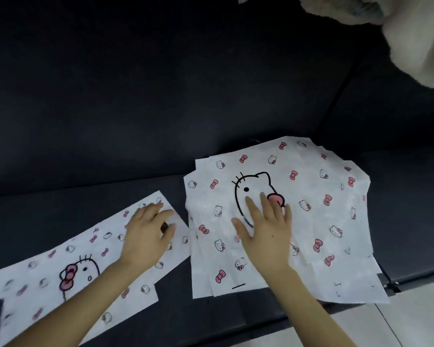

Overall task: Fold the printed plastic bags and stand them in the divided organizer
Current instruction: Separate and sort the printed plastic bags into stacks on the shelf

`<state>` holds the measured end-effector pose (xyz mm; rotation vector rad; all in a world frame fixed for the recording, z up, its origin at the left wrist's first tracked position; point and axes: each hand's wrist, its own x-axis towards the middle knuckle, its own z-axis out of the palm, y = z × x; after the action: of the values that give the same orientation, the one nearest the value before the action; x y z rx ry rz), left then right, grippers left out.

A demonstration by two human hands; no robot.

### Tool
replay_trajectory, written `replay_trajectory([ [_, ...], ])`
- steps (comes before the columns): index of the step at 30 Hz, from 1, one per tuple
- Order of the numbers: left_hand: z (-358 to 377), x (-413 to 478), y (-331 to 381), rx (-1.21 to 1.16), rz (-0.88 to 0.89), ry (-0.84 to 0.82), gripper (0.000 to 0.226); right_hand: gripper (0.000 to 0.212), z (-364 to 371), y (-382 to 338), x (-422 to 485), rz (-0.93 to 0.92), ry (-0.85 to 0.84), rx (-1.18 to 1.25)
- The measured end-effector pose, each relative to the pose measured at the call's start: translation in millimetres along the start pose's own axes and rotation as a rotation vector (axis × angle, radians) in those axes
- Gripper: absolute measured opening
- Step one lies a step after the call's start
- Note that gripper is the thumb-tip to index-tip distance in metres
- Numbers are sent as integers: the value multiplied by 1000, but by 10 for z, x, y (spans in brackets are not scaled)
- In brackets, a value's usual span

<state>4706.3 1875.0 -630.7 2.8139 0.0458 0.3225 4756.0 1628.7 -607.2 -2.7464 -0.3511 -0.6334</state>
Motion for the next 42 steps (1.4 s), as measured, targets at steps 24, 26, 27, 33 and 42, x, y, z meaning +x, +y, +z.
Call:
replay_trajectory([
  [24, -626, -1408, -1776, 138, -423, -45, 61, 23, 946, -1349, -532, -217, -174, 112],
  [26, -620, -1426, -1779, 127, -399, -7, 68, 18, 956, -1380, -559, -224, -109, 136],
  [27, -628, -1424, -1791, 116, -391, -5, 71, 10, 930, -1400, -551, -231, -61, 159],
  [33, -1044, -1326, -1906, -9, -425, 117, 49, 26, 515, -1709, -371, -335, 114, 239],
  [42, -2209, -1741, -2318, -52, -565, 150, 31, 28, 12, -2336, -70, -551, 181, 191],
])
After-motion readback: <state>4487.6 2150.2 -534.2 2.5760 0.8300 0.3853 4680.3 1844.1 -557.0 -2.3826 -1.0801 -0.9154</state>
